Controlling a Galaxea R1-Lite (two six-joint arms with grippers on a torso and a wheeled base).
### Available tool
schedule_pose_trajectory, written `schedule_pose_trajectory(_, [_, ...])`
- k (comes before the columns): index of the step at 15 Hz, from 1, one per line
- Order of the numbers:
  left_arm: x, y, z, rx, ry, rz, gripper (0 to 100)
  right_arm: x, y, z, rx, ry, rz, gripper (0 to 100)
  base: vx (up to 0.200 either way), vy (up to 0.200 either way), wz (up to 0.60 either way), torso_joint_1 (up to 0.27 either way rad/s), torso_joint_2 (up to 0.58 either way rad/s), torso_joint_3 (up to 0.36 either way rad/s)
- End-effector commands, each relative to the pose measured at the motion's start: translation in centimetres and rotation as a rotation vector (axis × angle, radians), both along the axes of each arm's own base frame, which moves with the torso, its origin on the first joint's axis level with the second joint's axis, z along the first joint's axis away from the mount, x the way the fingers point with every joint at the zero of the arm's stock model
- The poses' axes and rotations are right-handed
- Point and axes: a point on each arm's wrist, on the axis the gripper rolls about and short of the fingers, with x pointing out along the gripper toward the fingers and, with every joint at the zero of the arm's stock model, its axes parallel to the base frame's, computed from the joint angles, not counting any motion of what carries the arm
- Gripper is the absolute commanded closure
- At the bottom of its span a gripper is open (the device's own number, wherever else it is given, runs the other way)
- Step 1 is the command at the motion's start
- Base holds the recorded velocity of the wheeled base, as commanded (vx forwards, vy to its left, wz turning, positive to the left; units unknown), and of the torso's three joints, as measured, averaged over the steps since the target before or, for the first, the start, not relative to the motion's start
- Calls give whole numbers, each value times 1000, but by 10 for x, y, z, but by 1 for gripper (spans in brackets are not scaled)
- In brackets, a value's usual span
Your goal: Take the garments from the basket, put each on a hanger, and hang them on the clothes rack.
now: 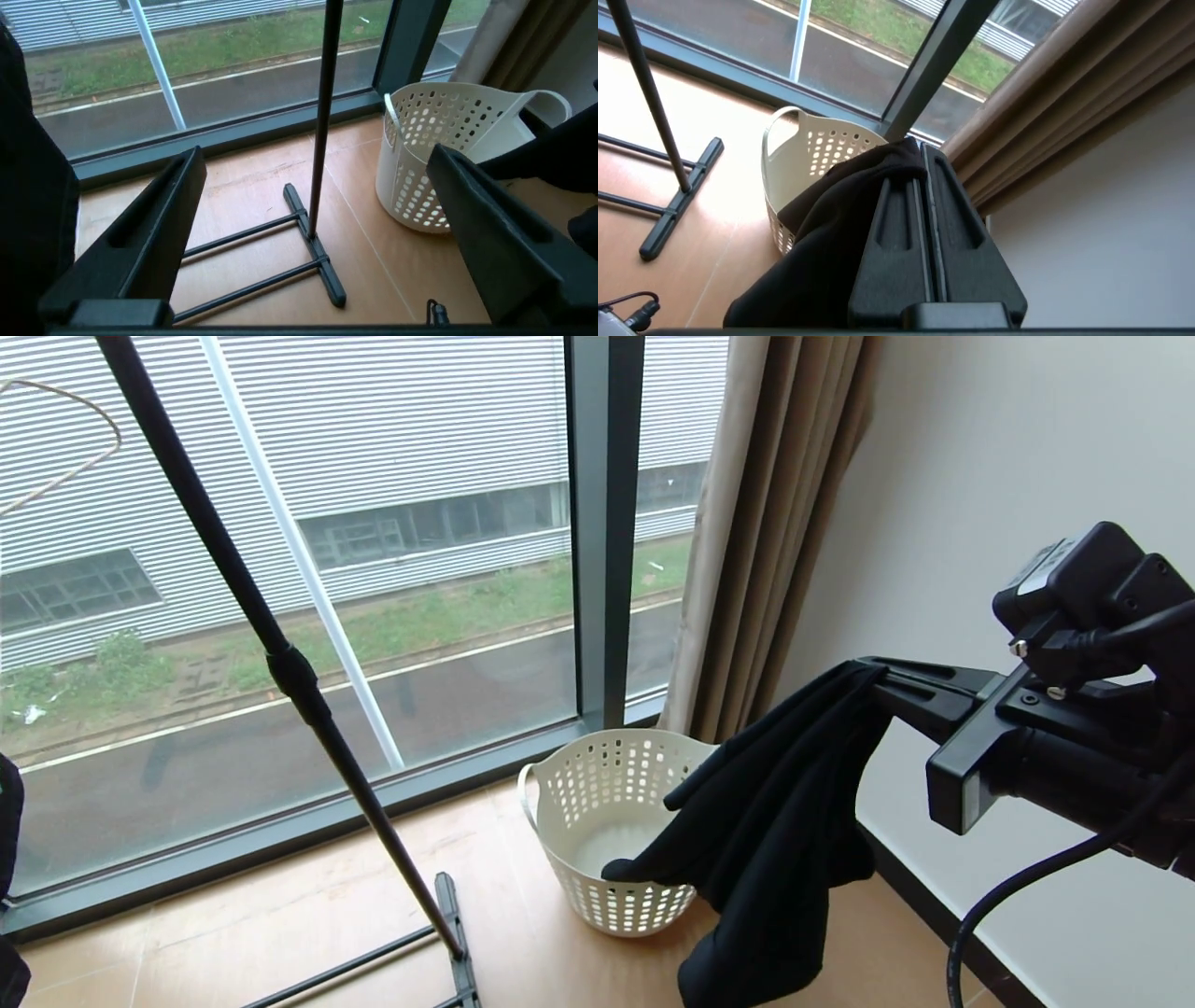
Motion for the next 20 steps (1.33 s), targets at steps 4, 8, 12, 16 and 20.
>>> schedule_pose_trajectory(4, [0, 0, 0, -1, 0, -1, 0, 1, 0, -2, -5, 5, -2, 100, 0, 0, 0, 195, -470, -80])
schedule_pose_trajectory(8, [0, 0, 0, -1, 1, -1, 0, 2, 0, -3, -8, 10, -7, 100, 0, 0, 0, 218, -491, -83])
schedule_pose_trajectory(12, [0, 0, 1, -10, -2, 3, 0, 3, 0, -5, -12, 15, -9, 100, 0, 0, 0, 227, -514, -190])
schedule_pose_trajectory(16, [0, 0, 1, -10, -2, 3, 0, 3, 0, -4, -11, 13, -10, 100, 0, 0, 0, 252, -536, -283])
schedule_pose_trajectory(20, [0, 0, 0, -10, -1, 3, 0, 5, 1, -7, -21, 23, -11, 100, 0, 0, 0, 268, -575, -299])
